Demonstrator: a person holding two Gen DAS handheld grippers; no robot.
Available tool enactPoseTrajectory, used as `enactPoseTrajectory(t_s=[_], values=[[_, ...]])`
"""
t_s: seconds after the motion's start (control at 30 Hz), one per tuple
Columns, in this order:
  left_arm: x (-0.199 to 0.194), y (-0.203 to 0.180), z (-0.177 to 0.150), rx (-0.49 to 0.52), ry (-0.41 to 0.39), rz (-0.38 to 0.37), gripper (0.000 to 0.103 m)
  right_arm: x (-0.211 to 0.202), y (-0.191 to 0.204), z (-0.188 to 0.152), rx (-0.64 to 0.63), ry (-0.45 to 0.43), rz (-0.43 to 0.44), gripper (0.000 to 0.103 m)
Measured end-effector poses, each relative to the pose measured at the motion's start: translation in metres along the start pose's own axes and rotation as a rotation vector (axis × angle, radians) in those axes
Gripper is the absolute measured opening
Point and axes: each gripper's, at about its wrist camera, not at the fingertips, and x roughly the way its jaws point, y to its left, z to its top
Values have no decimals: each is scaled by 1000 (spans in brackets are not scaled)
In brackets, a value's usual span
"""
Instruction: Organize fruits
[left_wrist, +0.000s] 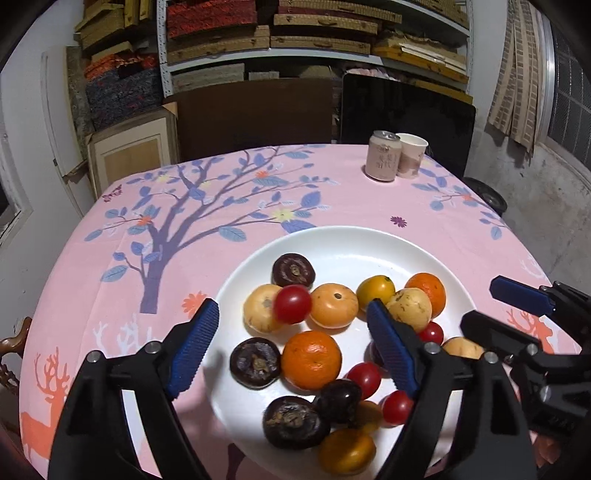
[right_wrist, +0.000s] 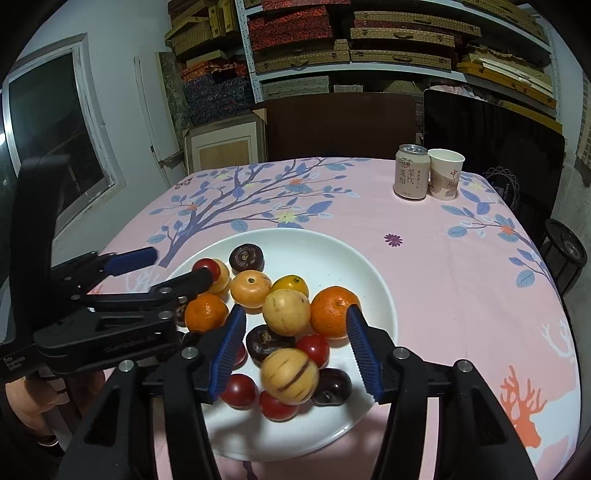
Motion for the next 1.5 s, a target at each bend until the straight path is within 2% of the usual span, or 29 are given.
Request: enactPoseTrajectory(t_s=[0.07, 0.17, 0.37, 0.53, 0.87, 1.07, 1.13, 1.23, 1.3, 1.43, 1.5], values=[[-8, 4, -3, -13, 5, -13, 81, -7, -2, -2, 10, -3, 3, 57], [-23, 8, -14, -13, -8, -6, 87, -18, -2, -9, 8, -3, 7, 57], [-47, 7, -47, 15, 2, -1, 87, -32, 0, -25, 26, 13, 14, 58], [-68, 7, -75, 44, -12, 45, 88, -40, 10, -43, 11, 24, 2, 58], [-118, 19, -104, -10, -53, 87, 92, -76, 20, -78, 19, 17, -4, 58], [-156, 19, -125, -15, -69, 82, 95, -115, 27, -94, 16, -8, -26, 68], [-176, 18, -137, -12, -84, 84, 98, -132, 33, -102, 7, -27, -40, 82], [-203, 18, -153, -19, -97, 79, 98, -157, 41, -114, 2, -55, -57, 96], [-221, 17, -164, -21, -97, 84, 98, -173, 44, -123, 6, -70, -62, 99], [-258, 17, -188, -28, -107, 138, 98, -200, 50, -139, 16, -82, -71, 99], [-275, 16, -199, -23, -126, 139, 98, -211, 53, -147, 17, -87, -71, 99]])
